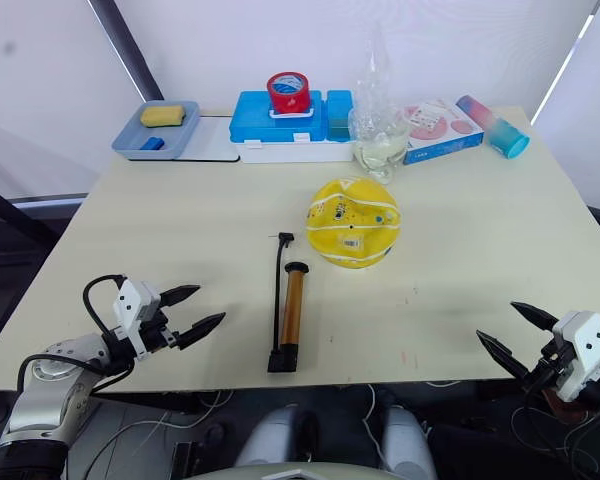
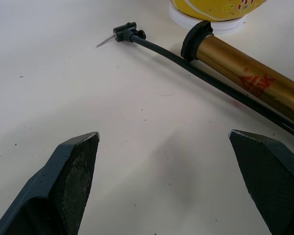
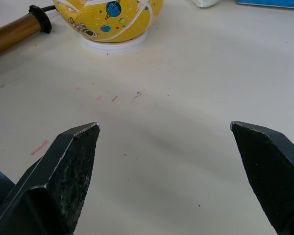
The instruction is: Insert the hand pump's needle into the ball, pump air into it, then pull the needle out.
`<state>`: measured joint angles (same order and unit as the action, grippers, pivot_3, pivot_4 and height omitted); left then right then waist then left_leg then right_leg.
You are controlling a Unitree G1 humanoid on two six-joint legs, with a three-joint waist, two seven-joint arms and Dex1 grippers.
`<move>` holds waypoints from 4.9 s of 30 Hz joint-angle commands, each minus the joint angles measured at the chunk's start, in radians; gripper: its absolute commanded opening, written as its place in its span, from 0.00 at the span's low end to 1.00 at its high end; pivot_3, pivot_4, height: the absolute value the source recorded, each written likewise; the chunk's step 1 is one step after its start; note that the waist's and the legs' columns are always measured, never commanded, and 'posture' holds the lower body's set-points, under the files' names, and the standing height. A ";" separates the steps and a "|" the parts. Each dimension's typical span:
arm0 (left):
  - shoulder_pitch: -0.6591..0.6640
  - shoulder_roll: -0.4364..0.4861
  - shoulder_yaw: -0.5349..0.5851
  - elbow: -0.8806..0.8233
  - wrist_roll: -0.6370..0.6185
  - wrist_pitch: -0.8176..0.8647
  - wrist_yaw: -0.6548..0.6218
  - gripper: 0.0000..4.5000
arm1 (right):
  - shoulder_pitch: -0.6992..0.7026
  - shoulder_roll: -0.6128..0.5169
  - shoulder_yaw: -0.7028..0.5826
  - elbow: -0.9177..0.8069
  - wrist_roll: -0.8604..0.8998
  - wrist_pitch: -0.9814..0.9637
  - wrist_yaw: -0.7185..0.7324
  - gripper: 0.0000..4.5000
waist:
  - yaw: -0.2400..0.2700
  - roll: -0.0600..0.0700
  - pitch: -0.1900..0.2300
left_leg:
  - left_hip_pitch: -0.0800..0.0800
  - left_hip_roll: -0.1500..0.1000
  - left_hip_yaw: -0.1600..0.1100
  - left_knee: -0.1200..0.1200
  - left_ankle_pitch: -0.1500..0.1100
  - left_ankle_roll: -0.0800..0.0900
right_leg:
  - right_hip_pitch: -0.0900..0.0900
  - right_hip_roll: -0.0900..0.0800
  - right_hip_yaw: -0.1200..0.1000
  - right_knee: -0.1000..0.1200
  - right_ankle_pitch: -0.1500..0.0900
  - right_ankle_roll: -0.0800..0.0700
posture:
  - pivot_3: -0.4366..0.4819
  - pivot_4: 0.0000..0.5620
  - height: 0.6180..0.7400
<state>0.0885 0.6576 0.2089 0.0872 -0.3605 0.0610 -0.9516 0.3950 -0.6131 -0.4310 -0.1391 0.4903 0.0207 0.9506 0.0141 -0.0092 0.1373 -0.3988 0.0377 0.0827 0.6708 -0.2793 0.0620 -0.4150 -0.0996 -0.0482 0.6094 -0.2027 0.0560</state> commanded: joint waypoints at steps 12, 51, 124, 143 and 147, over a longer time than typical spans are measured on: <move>-0.014 -0.018 -0.020 -0.279 -0.075 0.262 0.106 1.00 | 0.010 -0.004 -0.019 -0.055 0.041 -0.036 0.055 1.00 | 0.000 0.000 0.000 | 0.000 0.000 0.000 0.000 0.000 0.000 | 0.002 0.001 0.000 0.000 0.000 0.000 | 0.48 0.27 0.97; -0.473 -0.473 -0.247 0.014 0.265 0.674 0.842 0.71 | -0.019 -0.055 -0.012 -0.143 0.113 -0.070 0.248 1.00 | 0.006 -0.002 0.000 | 0.001 -0.002 -0.008 0.008 0.001 0.000 | 0.008 0.012 0.006 0.002 0.000 0.000 | 0.48 0.27 0.97; -0.532 -0.474 -0.452 0.129 0.195 -0.350 0.039 0.01 | -0.334 0.239 0.215 -0.568 0.885 0.641 -0.973 1.00 | 0.001 -0.002 0.000 | -0.002 0.000 -0.008 0.008 0.001 0.000 | 0.007 0.013 0.006 0.001 0.001 -0.001 | 0.48 0.27 0.97; -0.509 -0.483 -0.458 0.119 0.191 -0.332 0.046 0.00 | -0.375 0.287 0.275 -0.524 0.900 0.598 -1.039 0.73 | 0.000 -0.002 0.000 | -0.002 0.000 -0.008 0.008 0.001 0.000 | 0.007 0.013 0.007 0.001 0.001 -0.001 | 0.48 0.27 0.97; -0.507 -0.482 -0.460 0.120 0.189 -0.331 0.039 0.00 | -0.377 0.289 0.276 -0.520 0.896 0.596 -1.039 0.27 | 0.000 -0.002 0.000 | -0.002 0.000 -0.008 0.008 0.001 0.000 | 0.007 0.013 0.007 0.001 0.001 -0.001 | 0.48 0.27 0.97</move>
<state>-0.4225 0.1803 -0.2450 0.2320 -0.1603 -0.2666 -0.9111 0.0285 -0.3268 -0.1534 -0.6409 1.3786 0.6360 -0.0946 0.0143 -0.0110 0.1375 -0.4005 0.0377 0.0743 0.6791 -0.2788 0.0624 -0.4080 -0.0870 -0.0416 0.6107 -0.2018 0.0554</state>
